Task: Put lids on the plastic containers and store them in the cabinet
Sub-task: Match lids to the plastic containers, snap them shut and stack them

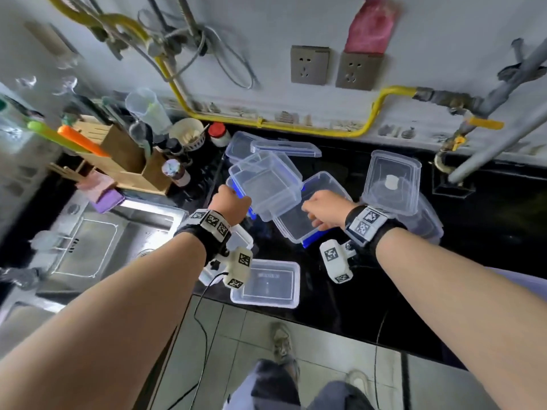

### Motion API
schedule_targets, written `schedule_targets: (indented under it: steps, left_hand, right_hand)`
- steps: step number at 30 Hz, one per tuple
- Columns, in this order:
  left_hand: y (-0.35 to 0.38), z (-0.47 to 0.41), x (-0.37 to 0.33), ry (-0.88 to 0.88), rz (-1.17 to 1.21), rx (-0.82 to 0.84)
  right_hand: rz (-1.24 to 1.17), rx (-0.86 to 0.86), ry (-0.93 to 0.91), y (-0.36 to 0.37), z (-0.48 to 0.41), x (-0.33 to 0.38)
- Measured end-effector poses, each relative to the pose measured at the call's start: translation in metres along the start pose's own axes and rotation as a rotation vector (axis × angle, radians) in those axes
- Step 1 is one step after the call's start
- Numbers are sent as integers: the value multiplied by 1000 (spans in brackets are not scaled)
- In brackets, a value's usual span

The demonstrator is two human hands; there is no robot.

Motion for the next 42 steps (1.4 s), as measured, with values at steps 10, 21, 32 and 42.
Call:
schedule_targets:
  steps: [10, 21, 32, 42]
  left_hand:
    - [42, -14, 14, -132, 442, 249]
    - [57, 26, -28, -181, 412, 261]
    - [212, 120, -74, 111, -119, 680]
    - [269, 123, -31, -10, -305, 581]
  right_hand:
    - [-177, -239, -37, 5, -29, 19]
    - [-52, -81, 82, -33, 31, -37]
    - [-147, -230, 222, -113, 88, -196]
    - [-50, -90, 325, -83, 86, -266]
Point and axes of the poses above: each hand's wrist, its own z-axis away from the middle knuckle, its own y-axis out of the palm, x = y × z, the point moved 8 cm from there along -z, towards the middle knuckle, and after that the axes turned 3 degrees about -x, right-handed, at the moved point
